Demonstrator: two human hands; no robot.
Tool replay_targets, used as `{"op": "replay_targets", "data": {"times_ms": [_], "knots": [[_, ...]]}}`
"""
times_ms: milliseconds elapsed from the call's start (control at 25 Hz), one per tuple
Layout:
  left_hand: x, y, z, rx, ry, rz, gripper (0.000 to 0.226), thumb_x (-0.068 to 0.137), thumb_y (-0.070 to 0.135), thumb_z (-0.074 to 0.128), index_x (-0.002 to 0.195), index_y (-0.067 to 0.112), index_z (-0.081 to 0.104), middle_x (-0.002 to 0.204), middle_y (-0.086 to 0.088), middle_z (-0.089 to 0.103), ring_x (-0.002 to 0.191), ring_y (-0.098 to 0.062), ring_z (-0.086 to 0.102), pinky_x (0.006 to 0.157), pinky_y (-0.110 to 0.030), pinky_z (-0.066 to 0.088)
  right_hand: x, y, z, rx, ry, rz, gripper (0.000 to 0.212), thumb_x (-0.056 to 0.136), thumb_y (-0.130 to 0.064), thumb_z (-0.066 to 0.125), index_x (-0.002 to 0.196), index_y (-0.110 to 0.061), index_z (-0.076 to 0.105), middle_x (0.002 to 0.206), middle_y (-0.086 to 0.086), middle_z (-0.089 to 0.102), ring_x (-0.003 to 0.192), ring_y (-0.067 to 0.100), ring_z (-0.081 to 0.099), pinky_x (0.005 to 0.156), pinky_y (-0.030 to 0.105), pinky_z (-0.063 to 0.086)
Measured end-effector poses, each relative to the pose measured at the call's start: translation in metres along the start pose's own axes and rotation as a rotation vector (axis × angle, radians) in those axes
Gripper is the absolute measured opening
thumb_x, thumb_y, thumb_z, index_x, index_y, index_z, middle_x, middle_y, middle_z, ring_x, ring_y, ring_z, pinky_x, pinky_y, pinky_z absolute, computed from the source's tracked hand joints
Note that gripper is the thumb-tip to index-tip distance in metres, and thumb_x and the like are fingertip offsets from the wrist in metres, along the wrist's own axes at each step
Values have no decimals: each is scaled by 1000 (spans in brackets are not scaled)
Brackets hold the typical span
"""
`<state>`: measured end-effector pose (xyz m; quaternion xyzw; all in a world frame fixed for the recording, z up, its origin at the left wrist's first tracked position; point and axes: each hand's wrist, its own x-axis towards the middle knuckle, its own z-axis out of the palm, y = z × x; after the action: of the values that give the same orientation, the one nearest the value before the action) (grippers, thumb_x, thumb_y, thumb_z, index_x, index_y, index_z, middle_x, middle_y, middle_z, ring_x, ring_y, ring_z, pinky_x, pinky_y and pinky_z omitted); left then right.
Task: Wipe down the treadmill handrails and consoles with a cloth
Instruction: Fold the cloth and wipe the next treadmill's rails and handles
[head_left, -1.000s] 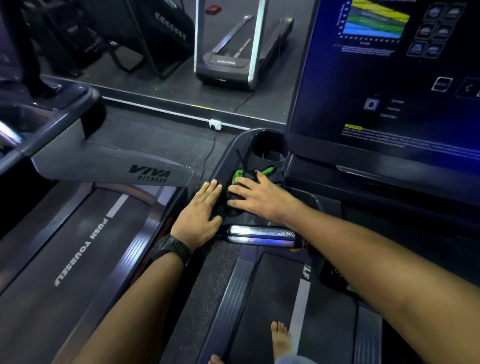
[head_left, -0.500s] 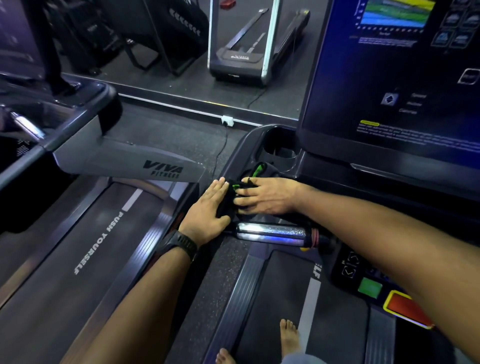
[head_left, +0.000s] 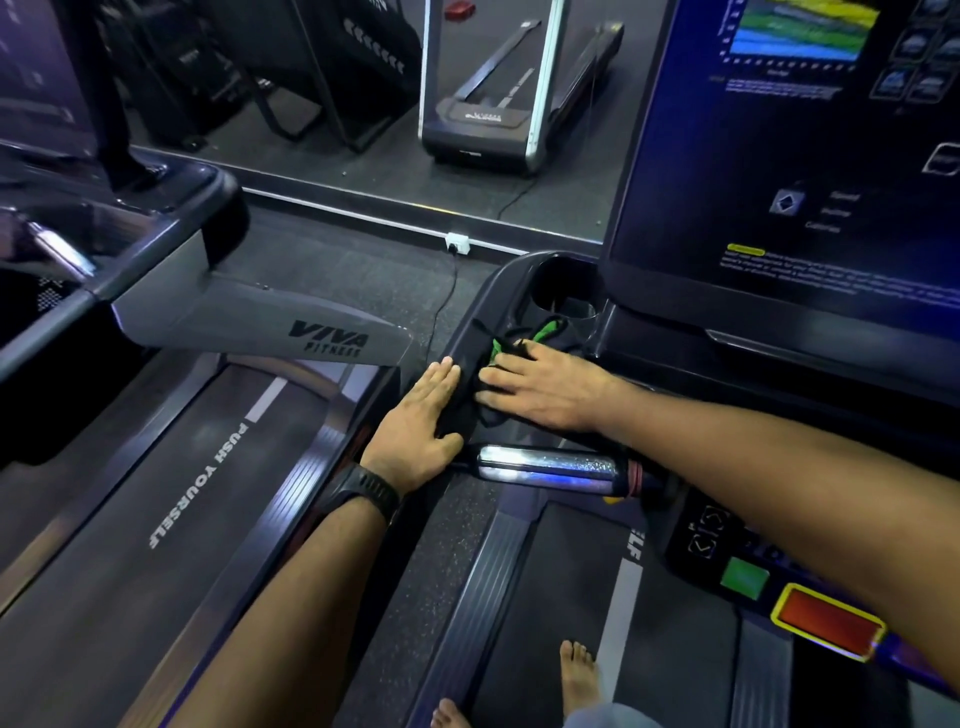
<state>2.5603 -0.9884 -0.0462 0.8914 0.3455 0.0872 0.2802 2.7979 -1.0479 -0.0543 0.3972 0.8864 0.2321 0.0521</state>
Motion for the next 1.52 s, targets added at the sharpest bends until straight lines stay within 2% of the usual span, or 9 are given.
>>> {"op": "replay_targets", "data": {"times_ms": [160,360,440,600,920,1120,1200,1320,1520], "knots": [[-1,-3,1,-15,16,-16,88,71,27,50,154,11,29,160,6,17,146,0,9,115,-8,4,14,-3,8,-9,47,-213,33,98,-18,53,128,-23,64,133,7,61,120,29,59,97,51,49],[3,-5,0,-17,16,-17,88,69,25,49,154,15,30,162,4,21,148,-2,11,117,-12,8,0,-9,0,2,-222,-8,49,86,-30,44,134,-30,56,141,3,54,127,29,55,95,61,47],[1,-4,1,-19,7,-10,88,70,25,49,154,14,30,162,3,20,149,-3,11,117,-12,7,2,-15,-2,32,-145,-34,43,93,-24,37,130,-26,59,135,4,57,122,29,58,91,56,51],[2,-6,1,-19,21,-14,85,70,26,51,153,14,35,162,0,24,149,-5,14,119,-16,12,18,13,5,-16,43,-344,36,97,-15,39,125,-20,62,133,6,58,118,29,58,92,48,52],[1,-5,1,-8,13,-1,87,70,24,49,154,14,30,162,4,19,148,-2,10,113,-4,2,9,-1,1,69,-10,113,25,94,-27,50,116,-28,63,132,2,58,108,22,58,81,40,47],[1,-6,1,-27,22,-3,85,70,23,51,153,15,34,161,2,25,149,-6,17,119,-14,12,22,-6,18,66,40,-257,12,92,-24,62,102,-24,67,126,2,62,112,25,59,93,42,49],[4,-6,-1,-25,36,-8,85,69,24,51,152,15,35,160,4,25,148,-5,17,119,-18,14,23,-5,21,87,36,-198,11,90,-24,63,100,-27,67,126,1,60,109,24,58,90,46,49],[2,-4,-1,11,15,-7,87,70,25,48,154,17,29,160,10,16,147,0,8,119,-16,10,16,4,6,70,-64,15,30,88,-32,44,107,-33,67,129,-2,59,107,23,58,80,42,47],[0,0,0,73,-25,3,90,71,31,46,156,15,23,164,4,11,150,-5,3,119,-18,5,6,5,-18,177,-151,625,58,78,-37,73,134,-34,58,142,2,53,123,27,52,84,46,52]]}}
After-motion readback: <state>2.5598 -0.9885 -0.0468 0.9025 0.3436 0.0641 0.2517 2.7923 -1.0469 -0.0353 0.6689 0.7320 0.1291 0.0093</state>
